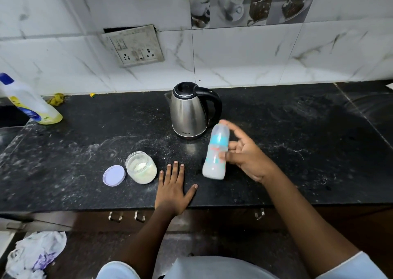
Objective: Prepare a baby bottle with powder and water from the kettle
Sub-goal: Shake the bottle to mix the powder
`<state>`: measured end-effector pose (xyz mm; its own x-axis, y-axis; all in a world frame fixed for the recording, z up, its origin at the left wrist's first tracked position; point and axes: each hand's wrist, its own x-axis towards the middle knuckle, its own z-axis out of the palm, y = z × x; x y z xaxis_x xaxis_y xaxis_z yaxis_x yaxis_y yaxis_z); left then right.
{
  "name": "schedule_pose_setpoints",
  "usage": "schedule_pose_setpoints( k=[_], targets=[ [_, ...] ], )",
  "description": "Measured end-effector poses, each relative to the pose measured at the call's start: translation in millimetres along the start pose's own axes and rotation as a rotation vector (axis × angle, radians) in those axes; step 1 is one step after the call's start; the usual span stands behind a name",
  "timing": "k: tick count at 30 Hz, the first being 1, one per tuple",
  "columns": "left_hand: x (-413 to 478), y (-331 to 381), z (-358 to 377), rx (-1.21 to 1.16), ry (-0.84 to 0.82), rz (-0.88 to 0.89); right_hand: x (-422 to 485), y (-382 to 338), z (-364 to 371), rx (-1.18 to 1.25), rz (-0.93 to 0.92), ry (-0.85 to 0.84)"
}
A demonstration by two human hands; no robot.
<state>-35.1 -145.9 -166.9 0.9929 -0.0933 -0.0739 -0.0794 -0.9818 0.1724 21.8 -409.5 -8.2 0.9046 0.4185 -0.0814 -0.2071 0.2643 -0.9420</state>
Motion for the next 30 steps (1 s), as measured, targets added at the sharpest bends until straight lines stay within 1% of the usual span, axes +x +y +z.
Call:
schedule_pose_setpoints(
  k=[1,2,3,4,5,6,7,9,10,11,13,14,16,17,18,20,21,23,24,25,27,28,29,30],
  targets=[
    [0.6,0.1,-0.7,-0.001,0.0,-0.002,0.5,-0.1,1.3,0.11,-0.022,0.13],
    [1.6,1.1,-1.5,-0.002,0.002,-0.003,2.1,1.2,-1.0,0.158,-0.052,0.209],
    [2.5,2.2,-1.6,-0.003,0.006,-0.002,2.6,-0.6,-0.2,0.143,-0.052,0.214],
    [2.2,2.5,-1.2,-0.003,0.006,-0.001,2.2,-2.7,1.6,0.059,-0.014,0.122],
    [1.1,1.9,-0.5,-0.002,0.003,0.0,0.6,-3.9,2.1,-0.048,0.026,-0.006],
    [-0.1,0.6,-0.1,0.0,-0.001,0.0,-0.3,-3.9,2.0,-0.093,0.032,-0.071],
    [0.0,0.0,-0.6,0.001,0.0,0.001,-0.4,-4.1,2.0,-0.07,0.015,-0.042],
    [3.1,2.6,-3.0,-0.003,0.002,0.001,0.4,-4.8,1.2,0.097,-0.053,0.165],
    [4.6,5.1,-3.9,-0.008,0.001,0.003,2.0,-4.2,-0.6,0.099,-0.076,0.202],
    [5.3,7.3,-4.0,-0.01,0.001,0.005,2.0,-6.3,1.1,0.046,-0.059,0.146],
    [1.8,6.4,-2.5,-0.01,-0.009,0.003,-0.8,-6.0,3.6,-0.108,0.004,-0.096],
    [0.1,4.0,-2.0,-0.007,-0.008,0.004,-1.0,-5.4,3.7,-0.095,0.004,-0.104],
    [0.4,1.1,-3.2,-0.013,0.004,0.005,-0.3,-7.2,5.5,0.081,-0.039,0.105],
    [1.7,1.2,-3.5,-0.018,0.008,0.007,0.9,-6.9,3.6,0.131,-0.064,0.171],
    [2.7,2.1,-3.2,-0.017,0.009,0.008,1.9,-7.0,2.9,0.113,-0.058,0.163],
    [1.2,2.2,-0.3,-0.006,0.002,0.006,1.6,-7.5,4.4,-0.031,0.001,-0.022],
    [-0.4,0.9,1.2,-0.003,0.001,0.006,0.7,-6.5,3.8,-0.05,0.012,-0.052],
    [0.8,-0.5,-0.1,-0.006,0.012,0.009,1.0,-7.9,1.4,0.07,-0.015,0.106],
    [2.4,0.5,-1.5,-0.008,0.012,0.011,1.7,-7.9,-1.3,0.114,-0.031,0.152],
    [4.1,2.2,-2.3,-0.011,0.01,0.012,2.5,-8.0,-2.1,0.096,-0.027,0.125],
    [3.2,4.5,-0.6,-0.004,-0.001,0.007,2.7,-6.6,-0.6,-0.028,0.023,-0.079],
    [1.4,4.0,0.6,0.001,-0.009,0.004,2.9,-5.5,0.7,-0.04,0.024,-0.108],
    [0.4,2.6,1.5,0.003,-0.01,0.002,4.3,-4.3,2.8,0.002,0.007,-0.042],
    [0.3,1.1,1.4,0.001,-0.006,0.0,6.0,-4.5,4.3,0.085,-0.017,0.07]
  ],
)
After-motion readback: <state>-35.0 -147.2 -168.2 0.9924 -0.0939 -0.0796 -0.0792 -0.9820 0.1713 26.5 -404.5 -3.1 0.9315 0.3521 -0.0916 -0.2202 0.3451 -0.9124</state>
